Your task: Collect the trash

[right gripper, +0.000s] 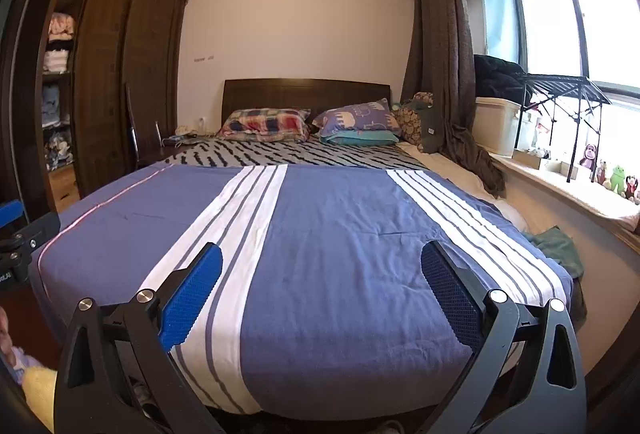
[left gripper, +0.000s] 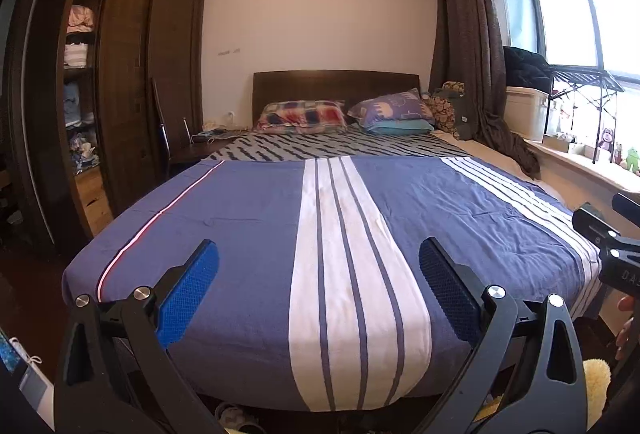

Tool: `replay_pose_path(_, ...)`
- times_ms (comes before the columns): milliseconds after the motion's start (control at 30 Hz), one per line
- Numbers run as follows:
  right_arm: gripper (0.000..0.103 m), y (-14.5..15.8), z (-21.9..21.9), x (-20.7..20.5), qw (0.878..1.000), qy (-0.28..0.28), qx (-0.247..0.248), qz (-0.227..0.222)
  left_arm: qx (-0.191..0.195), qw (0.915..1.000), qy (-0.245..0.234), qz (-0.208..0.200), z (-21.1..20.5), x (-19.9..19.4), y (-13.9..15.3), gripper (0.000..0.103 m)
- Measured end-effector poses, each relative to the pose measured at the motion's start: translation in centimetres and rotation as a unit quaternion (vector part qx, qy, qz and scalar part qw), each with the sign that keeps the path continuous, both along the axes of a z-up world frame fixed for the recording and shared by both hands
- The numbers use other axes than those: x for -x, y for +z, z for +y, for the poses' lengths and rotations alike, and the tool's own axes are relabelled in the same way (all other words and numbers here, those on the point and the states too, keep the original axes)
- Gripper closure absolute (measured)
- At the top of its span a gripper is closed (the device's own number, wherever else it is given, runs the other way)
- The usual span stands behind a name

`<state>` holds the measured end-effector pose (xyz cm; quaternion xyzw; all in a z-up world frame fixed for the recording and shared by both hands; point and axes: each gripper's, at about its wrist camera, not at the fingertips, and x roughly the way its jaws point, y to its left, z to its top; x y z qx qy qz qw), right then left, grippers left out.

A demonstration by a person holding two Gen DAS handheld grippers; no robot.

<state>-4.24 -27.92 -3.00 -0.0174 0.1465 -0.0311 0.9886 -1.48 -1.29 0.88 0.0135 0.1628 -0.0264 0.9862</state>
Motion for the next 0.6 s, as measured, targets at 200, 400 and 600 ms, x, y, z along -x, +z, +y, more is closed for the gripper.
replay_pose_path(200, 0.003, 0.2, 0.6, 0.9, 1.0, -0.008, 0.006, -0.01, 0.008, 0.9998, 0.018, -0.001, 1.0, 0.8, -0.1, 0.008)
replay_pose_path(400, 0.003, 0.5, 0.5, 1.3, 1.0, -0.005, 0.0, -0.015, 0.013, 0.9997, 0.018, -0.008, 1.3, 1.2, 0.1, 0.008)
replay_pose_path(600, 0.003, 0.5, 0.7, 1.3, 1.0, -0.002, -0.001, -0.017, 0.019, 0.9995, 0.02, -0.014, 1.7, 1.6, 0.2, 0.008)
